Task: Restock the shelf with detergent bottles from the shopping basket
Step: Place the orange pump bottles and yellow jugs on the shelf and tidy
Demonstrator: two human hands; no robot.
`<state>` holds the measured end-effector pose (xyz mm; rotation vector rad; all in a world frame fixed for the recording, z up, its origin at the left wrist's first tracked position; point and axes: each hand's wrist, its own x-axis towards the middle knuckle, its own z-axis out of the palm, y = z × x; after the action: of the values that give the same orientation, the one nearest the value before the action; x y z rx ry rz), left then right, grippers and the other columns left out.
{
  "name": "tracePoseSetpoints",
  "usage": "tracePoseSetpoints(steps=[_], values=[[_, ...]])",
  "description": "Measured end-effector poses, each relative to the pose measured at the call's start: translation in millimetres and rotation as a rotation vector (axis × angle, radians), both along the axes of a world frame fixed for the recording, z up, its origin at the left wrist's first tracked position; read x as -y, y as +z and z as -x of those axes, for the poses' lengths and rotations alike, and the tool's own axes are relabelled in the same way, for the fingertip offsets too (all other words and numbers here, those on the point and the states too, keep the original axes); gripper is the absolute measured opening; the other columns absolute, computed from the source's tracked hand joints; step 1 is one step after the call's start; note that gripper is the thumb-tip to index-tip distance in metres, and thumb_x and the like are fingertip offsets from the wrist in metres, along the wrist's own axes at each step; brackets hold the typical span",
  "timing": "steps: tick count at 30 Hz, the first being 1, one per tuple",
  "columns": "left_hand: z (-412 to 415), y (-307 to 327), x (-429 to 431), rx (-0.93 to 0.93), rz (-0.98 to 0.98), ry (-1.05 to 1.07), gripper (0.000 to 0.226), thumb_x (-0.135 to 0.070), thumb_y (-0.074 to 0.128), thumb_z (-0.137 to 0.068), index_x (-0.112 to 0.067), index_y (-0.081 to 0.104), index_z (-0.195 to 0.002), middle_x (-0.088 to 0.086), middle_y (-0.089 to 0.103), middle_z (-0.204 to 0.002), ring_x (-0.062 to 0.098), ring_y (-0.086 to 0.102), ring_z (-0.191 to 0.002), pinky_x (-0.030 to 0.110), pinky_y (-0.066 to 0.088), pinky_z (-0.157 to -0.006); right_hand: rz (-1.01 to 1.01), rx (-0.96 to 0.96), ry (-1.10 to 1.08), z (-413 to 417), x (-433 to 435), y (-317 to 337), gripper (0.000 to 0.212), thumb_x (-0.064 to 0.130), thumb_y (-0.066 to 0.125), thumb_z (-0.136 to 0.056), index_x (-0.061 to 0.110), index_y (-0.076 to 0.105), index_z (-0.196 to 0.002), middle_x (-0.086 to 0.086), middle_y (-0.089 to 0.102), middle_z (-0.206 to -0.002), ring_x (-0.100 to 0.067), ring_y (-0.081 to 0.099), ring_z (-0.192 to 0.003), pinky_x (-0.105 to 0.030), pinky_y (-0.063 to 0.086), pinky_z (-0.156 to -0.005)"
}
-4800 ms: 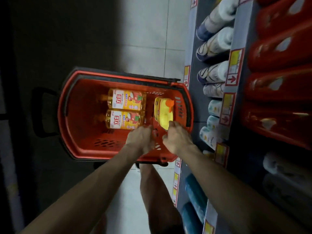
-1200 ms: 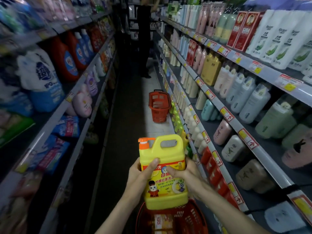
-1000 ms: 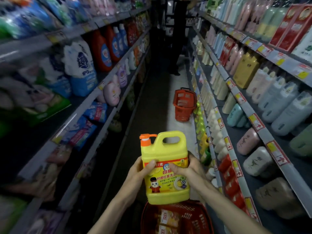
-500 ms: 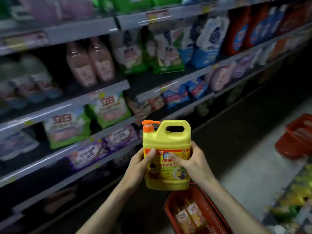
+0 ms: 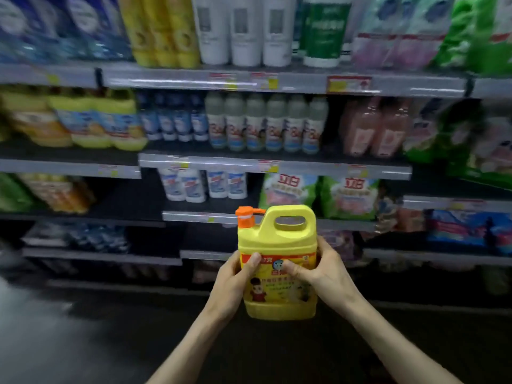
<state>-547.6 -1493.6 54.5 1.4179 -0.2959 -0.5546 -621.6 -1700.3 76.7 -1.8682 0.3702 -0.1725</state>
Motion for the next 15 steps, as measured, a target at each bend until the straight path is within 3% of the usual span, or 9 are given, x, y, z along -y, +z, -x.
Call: tracePoseSetpoints(steps=[8, 15], values=[[-62, 11, -172, 0.067, -0.056, 0.212, 0.037, -0.034, 0.058, -0.1, -0.014, 0.065, -0.13, 0.004, 0.078, -0.12, 0.021, 0.075, -0.112, 0.033, 0.063, -0.085, 0.038, 0.049, 0.228, -103, -156, 12, 0.078, 0.059, 0.092, -0.07, 0.034, 0.056, -0.134, 0.011, 0.073, -0.124, -0.004, 0.072, -0.112, -0.041, 0.063, -0.095], [-111, 22, -274, 0.092, -0.057, 0.443, 0.035, -0.035, 0.059, -0.101, -0.014, 0.065, -0.129, 0.002, 0.078, -0.12, 0.018, 0.075, -0.112, 0.031, 0.062, -0.087, 0.002, 0.082, 0.431, -193, -259, 22, 0.07, 0.049, 0.091, -0.075, 0.033, 0.057, -0.133, 0.008, 0.073, -0.124, -0.007, 0.073, -0.113, -0.043, 0.064, -0.094]])
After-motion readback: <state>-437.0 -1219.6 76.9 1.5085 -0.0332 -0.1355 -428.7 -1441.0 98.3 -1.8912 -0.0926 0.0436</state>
